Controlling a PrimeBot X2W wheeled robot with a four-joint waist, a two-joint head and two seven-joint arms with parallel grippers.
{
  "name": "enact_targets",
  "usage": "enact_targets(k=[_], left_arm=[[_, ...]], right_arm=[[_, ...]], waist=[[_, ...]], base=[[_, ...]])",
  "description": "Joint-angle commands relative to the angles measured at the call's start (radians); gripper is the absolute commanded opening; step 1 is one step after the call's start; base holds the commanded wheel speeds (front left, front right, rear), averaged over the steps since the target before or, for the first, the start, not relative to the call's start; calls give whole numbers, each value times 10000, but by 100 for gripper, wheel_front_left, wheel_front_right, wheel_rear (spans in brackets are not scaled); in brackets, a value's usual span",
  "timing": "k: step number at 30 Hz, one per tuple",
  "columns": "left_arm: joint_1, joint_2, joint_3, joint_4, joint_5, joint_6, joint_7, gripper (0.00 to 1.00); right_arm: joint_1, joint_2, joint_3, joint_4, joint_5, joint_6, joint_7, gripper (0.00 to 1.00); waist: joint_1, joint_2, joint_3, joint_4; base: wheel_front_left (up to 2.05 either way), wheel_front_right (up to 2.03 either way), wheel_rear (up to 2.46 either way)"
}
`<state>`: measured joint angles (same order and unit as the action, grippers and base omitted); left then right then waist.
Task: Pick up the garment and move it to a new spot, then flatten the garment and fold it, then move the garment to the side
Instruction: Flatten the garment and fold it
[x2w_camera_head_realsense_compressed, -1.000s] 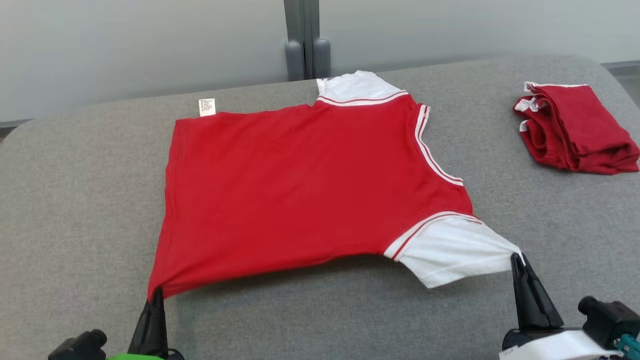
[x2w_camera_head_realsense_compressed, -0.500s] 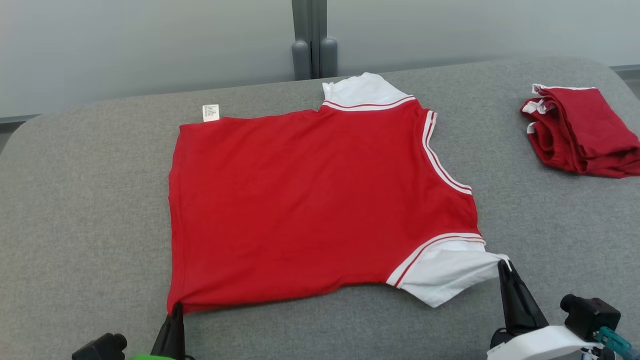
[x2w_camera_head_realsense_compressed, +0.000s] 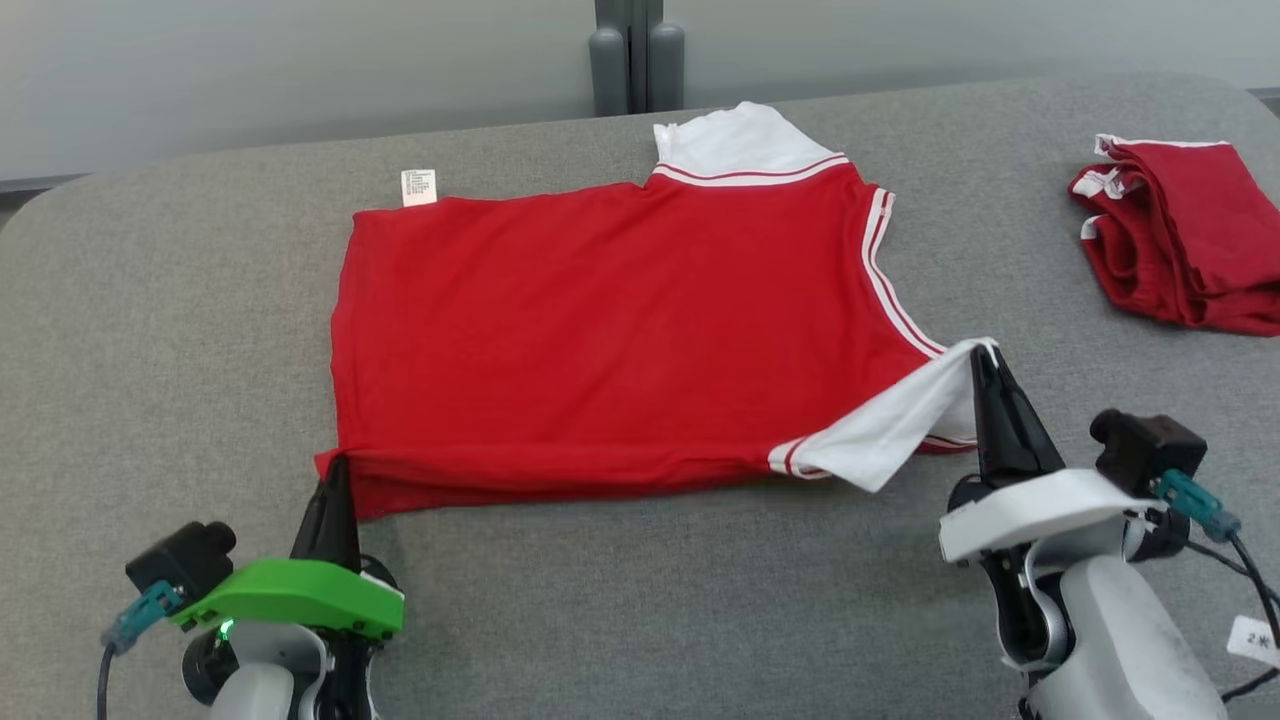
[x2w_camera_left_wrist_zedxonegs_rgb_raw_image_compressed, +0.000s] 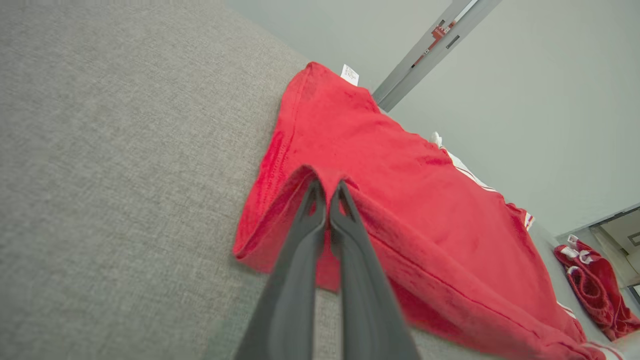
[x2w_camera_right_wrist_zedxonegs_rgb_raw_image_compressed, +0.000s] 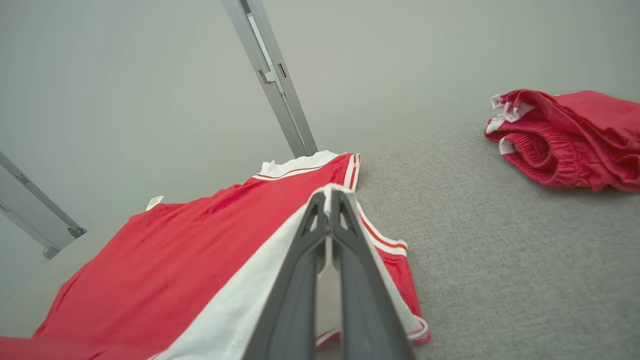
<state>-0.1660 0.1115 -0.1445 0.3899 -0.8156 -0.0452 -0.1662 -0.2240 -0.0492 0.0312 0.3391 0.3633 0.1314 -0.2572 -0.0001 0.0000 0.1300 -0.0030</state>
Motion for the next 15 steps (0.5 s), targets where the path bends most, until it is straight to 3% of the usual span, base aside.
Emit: enact_targets(k=[1, 6, 15], left_arm=[[-424, 21, 49, 239, -77, -71, -44, 0], [-1522, 78, 69, 1323, 97, -36, -251, 0], [-2773, -149, -140, 2864, 256, -406, -663, 0]], right_arm=[[-459, -26, -16, 276, -92, -17, -73, 0], [-1900, -27, 7, 1564, -196, -17, -74, 0], [-3802, -27, -155, 3771, -719, -17, -79, 0]], waist=[[1, 0, 310, 62], [1, 0, 794, 97], [1, 0, 1277, 243]], base=[[0, 0, 0], [0, 0, 0], [0, 0, 0]])
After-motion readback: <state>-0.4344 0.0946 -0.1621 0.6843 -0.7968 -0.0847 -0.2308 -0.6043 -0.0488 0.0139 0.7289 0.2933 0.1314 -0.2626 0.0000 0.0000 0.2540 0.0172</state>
